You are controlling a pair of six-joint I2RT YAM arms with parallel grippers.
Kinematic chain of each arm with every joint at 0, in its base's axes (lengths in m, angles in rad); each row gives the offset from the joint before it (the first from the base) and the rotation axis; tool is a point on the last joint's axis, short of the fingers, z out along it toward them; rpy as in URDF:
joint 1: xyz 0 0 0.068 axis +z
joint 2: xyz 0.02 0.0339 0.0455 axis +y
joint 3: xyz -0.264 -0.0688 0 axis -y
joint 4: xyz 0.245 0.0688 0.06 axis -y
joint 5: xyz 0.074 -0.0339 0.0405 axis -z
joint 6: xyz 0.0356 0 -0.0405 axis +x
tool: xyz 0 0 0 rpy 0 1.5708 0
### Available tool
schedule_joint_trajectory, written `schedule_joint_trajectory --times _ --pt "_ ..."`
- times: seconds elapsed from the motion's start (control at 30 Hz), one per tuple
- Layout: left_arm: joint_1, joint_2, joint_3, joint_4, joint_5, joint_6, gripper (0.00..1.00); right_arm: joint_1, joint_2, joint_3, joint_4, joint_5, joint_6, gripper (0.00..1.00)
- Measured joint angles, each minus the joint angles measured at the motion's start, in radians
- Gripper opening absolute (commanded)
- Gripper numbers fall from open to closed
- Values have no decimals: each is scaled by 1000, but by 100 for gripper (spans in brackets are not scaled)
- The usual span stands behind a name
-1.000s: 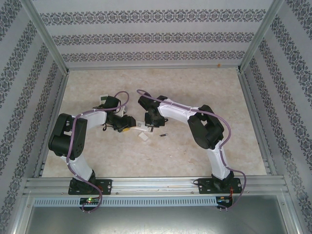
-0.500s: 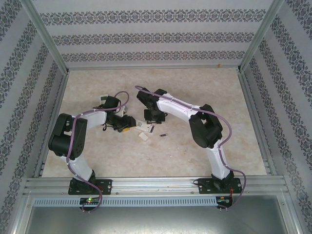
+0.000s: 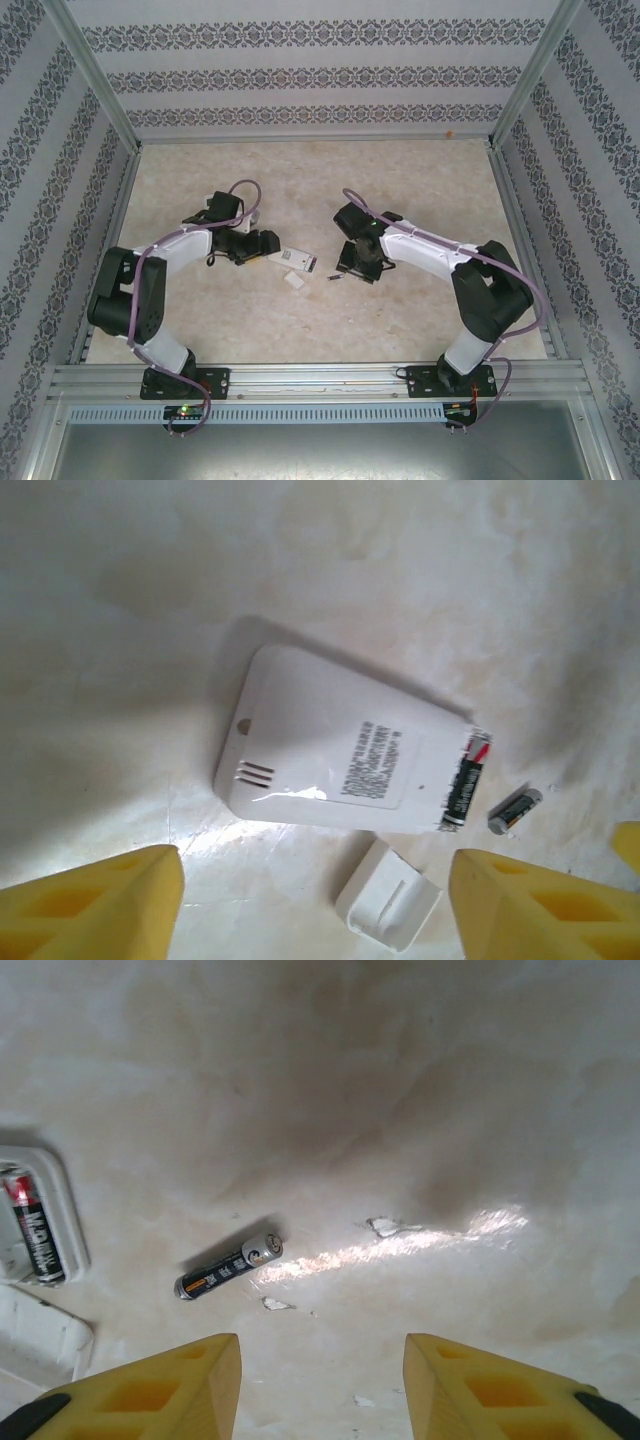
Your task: Load the batteries into the remote control
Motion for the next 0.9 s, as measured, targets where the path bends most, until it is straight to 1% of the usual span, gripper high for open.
schedule_joint_trajectory --times 0.2,0.53,0.7,0.83,0.9 --pt "0 -64 6 -11 -24 8 80 8 63 6 76 -38 62 47" --pt "0 -67 8 -21 -36 19 82 8 142 27 106 -60 86 40" --pt "0 -67 8 -21 -36 19 81 8 164 45 91 -61 85 30" --pt "0 -67 8 -21 -36 19 81 8 187 75 46 -56 53 16" --pt "0 -67 8 -21 -36 19 81 8 190 84 29 -52 25 12"
